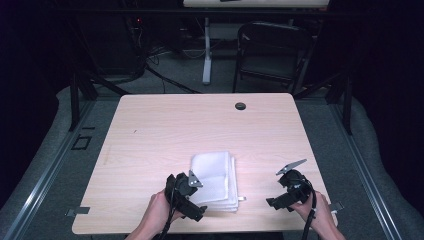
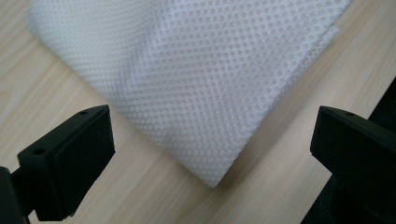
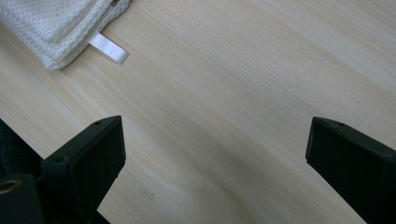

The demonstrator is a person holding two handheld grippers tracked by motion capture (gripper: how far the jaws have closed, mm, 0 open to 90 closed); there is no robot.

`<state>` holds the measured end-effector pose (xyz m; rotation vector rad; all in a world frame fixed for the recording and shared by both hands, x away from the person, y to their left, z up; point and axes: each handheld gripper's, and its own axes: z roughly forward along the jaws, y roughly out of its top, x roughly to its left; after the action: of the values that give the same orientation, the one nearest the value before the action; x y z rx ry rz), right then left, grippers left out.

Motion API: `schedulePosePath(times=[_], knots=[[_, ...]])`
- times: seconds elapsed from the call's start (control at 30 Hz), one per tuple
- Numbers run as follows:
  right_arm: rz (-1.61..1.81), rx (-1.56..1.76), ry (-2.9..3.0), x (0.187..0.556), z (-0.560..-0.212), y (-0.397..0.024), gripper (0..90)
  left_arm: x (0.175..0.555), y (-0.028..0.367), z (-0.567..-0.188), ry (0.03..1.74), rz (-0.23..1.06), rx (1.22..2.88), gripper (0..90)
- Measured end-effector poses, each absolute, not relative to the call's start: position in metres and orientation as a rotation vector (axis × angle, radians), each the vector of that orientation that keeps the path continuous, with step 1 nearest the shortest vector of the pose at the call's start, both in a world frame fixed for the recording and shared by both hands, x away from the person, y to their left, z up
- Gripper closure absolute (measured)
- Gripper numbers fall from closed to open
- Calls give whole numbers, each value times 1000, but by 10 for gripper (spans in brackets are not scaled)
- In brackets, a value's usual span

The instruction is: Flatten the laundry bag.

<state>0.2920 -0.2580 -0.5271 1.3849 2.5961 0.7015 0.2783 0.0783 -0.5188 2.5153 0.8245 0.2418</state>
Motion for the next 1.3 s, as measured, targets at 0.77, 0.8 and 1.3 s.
schedulePosePath(times=[0.77,0.8,1.3], knots=[[666,1376,2637,293,-527,-258,59,286,27,-532,683,263,2602,1],[663,1372,2654,293,-526,-259,61,287,23,-533,680,283,2605,1],[668,1358,2671,293,-526,-259,93,285,20,-534,619,309,2583,374]])
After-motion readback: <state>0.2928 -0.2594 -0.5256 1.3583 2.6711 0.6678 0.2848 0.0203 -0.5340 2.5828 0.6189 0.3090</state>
